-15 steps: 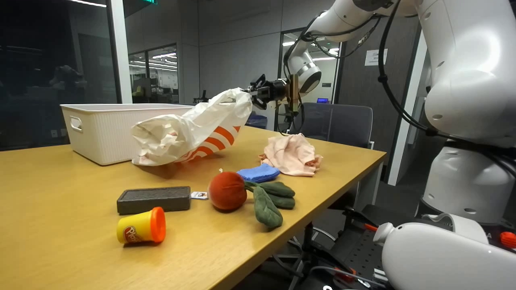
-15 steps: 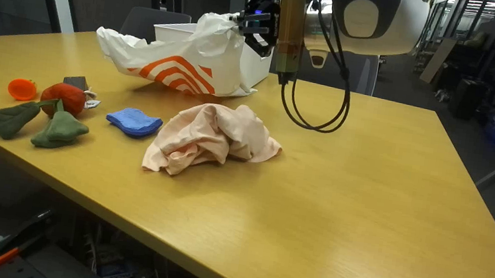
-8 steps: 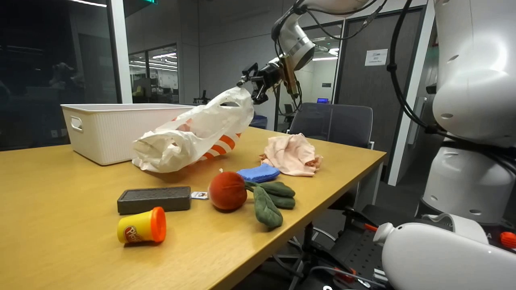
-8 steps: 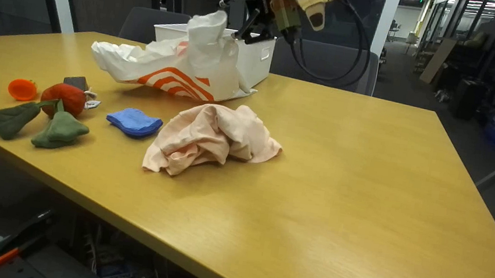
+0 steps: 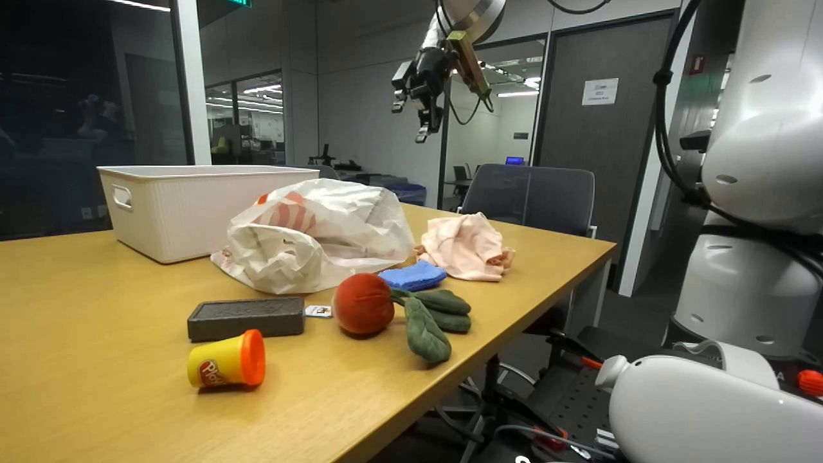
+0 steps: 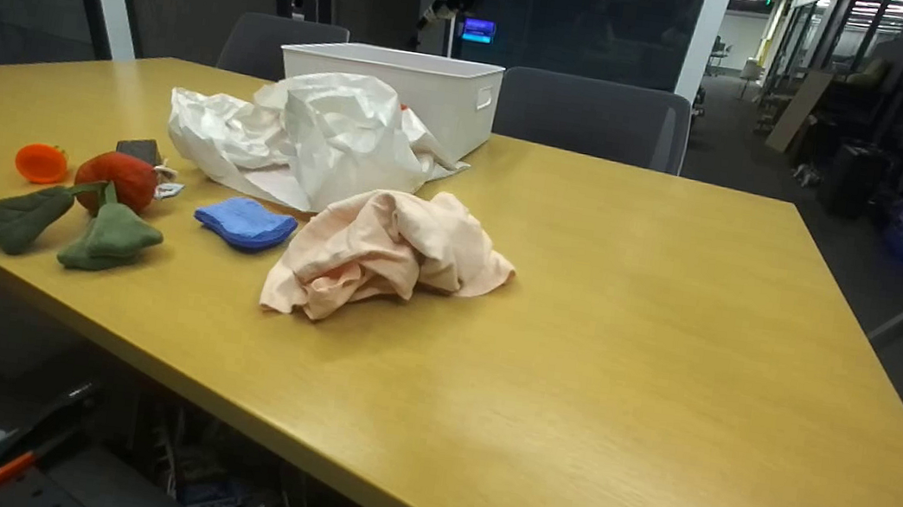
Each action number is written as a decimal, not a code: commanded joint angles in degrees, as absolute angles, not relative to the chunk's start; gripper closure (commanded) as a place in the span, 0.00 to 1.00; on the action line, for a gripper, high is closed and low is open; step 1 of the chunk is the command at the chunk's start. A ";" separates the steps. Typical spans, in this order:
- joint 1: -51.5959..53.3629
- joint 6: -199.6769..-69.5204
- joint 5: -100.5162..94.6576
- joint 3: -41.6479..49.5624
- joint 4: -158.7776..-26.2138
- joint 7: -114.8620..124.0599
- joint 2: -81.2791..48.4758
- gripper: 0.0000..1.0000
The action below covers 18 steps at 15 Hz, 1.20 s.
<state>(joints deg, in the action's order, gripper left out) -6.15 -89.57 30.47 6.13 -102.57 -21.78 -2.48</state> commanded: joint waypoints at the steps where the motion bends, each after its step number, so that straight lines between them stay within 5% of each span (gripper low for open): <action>1: -4.67 -93.82 18.84 4.65 -110.62 -20.80 5.54 0.00; 9: -4.45 -112.04 -6.81 3.49 -134.53 -18.36 19.74 0.00; 18: -1.28 -112.40 -8.17 5.72 -134.42 -25.35 18.92 0.00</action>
